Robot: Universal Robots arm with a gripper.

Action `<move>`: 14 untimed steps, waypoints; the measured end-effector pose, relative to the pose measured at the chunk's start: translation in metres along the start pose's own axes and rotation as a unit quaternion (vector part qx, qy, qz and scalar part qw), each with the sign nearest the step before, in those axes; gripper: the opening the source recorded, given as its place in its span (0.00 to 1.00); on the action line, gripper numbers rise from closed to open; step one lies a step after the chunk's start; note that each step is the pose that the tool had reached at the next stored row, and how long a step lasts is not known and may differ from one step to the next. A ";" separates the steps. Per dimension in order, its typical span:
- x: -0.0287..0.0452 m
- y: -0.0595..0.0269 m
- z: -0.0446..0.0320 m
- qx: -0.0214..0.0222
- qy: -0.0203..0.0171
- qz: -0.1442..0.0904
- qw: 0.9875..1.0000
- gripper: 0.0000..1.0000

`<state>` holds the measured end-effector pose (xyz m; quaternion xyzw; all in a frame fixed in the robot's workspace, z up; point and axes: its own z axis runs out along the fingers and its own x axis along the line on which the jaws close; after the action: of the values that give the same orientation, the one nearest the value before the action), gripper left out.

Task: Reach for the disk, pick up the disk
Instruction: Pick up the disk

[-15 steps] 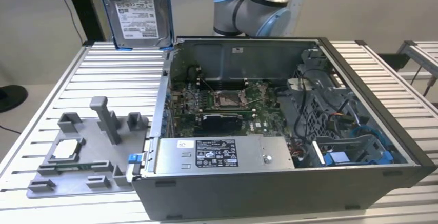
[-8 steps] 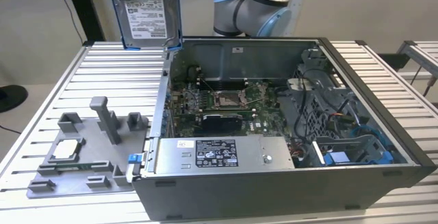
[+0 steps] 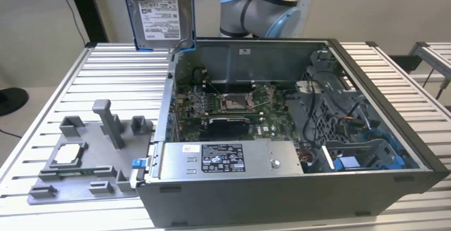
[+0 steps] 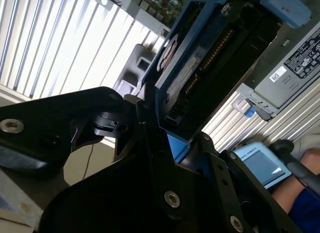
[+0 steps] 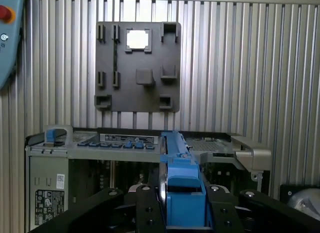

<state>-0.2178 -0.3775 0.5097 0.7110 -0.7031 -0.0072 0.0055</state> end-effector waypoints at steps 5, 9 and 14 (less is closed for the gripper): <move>0.0001 -0.0091 -0.0002 0.000 0.000 0.000 1.000 0.00; 0.0002 -0.0163 -0.0003 0.000 0.000 0.000 1.000 0.00; 0.0003 -0.0251 -0.0005 0.000 0.000 0.000 1.000 0.00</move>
<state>-0.1927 -0.3775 0.5097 0.7110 -0.7031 -0.0072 0.0055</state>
